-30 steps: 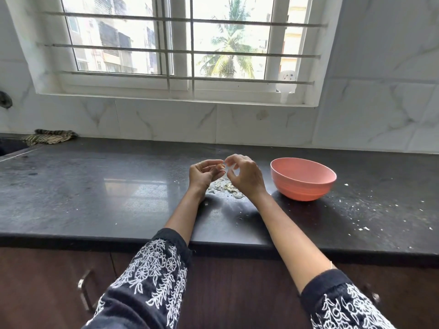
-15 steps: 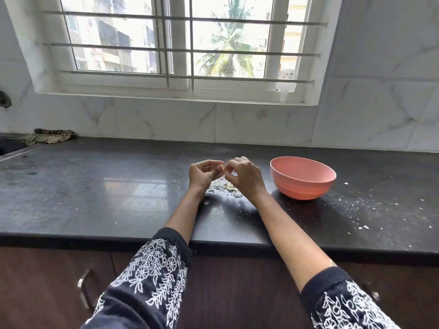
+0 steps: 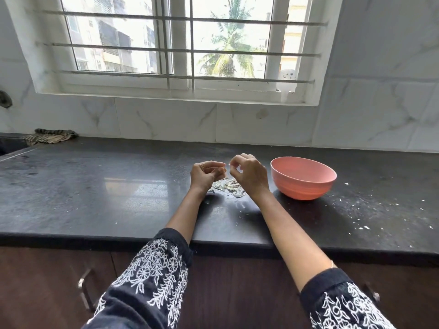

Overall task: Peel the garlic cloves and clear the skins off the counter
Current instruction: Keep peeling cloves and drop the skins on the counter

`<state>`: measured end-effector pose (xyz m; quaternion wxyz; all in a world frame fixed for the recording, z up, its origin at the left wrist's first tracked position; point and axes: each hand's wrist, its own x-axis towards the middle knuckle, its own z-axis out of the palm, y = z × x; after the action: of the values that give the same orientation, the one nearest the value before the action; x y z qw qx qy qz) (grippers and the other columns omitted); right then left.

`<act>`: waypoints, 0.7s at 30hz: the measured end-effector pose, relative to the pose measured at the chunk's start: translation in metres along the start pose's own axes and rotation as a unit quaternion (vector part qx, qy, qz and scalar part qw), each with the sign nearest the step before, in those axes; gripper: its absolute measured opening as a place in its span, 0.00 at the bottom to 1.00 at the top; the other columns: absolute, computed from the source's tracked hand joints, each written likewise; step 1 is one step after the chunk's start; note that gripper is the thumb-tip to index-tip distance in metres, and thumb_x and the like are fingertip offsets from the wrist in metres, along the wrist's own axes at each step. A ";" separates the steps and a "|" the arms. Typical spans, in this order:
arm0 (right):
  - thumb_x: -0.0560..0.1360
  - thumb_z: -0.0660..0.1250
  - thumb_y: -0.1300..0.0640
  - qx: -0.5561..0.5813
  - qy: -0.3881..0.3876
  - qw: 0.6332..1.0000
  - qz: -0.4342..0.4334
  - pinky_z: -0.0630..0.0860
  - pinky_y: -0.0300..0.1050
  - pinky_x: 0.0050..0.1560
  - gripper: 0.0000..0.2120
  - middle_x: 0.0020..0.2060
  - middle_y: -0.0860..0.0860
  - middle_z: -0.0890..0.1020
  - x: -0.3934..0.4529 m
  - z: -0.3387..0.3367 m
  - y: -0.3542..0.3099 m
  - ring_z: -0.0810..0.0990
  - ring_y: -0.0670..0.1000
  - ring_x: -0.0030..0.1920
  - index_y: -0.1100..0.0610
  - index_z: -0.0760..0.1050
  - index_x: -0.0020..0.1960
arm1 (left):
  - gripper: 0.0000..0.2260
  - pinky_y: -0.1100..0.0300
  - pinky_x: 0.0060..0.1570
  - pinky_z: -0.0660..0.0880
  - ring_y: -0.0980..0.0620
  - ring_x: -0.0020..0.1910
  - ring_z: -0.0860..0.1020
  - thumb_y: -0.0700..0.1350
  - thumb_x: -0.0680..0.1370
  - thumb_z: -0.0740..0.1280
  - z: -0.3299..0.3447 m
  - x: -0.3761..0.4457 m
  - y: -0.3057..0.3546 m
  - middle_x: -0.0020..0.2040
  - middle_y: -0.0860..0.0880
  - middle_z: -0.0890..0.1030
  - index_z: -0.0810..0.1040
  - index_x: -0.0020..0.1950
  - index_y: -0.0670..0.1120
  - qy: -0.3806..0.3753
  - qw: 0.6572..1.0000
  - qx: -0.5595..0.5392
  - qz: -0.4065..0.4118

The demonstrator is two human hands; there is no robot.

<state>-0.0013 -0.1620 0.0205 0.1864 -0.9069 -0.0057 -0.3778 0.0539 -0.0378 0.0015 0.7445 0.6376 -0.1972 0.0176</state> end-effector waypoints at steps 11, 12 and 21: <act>0.78 0.61 0.56 0.091 0.003 0.995 0.039 0.67 0.42 0.41 0.08 0.45 0.51 0.81 0.001 0.004 -0.002 0.76 0.51 0.47 0.57 0.78 0.49 | 0.08 0.68 0.40 0.79 0.58 0.32 0.81 0.31 0.75 0.65 -0.001 0.000 0.002 0.37 0.45 0.81 0.78 0.53 0.34 0.010 0.999 -0.045 -0.010; 0.78 0.62 0.53 0.111 0.007 0.992 0.054 0.67 0.43 0.41 0.11 0.43 0.52 0.80 0.002 0.004 -0.003 0.76 0.51 0.45 0.58 0.78 0.45 | 0.08 0.68 0.39 0.78 0.59 0.32 0.81 0.31 0.75 0.65 -0.001 0.000 0.002 0.38 0.44 0.80 0.78 0.53 0.34 0.012 0.999 -0.051 -0.008; 0.69 0.58 0.69 0.158 0.044 0.982 0.093 0.73 0.45 0.40 0.13 0.34 0.47 0.80 0.004 0.003 0.000 0.77 0.50 0.37 0.55 0.77 0.38 | 0.04 0.66 0.39 0.79 0.56 0.33 0.79 0.36 0.76 0.65 0.000 -0.004 0.008 0.33 0.49 0.80 0.79 0.44 0.42 0.004 0.989 -0.147 -0.030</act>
<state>0.0037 -0.1614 0.0213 0.3615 -0.8452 0.0277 -0.3928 0.0479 -0.0350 0.0072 0.8313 0.5266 -0.1752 -0.0316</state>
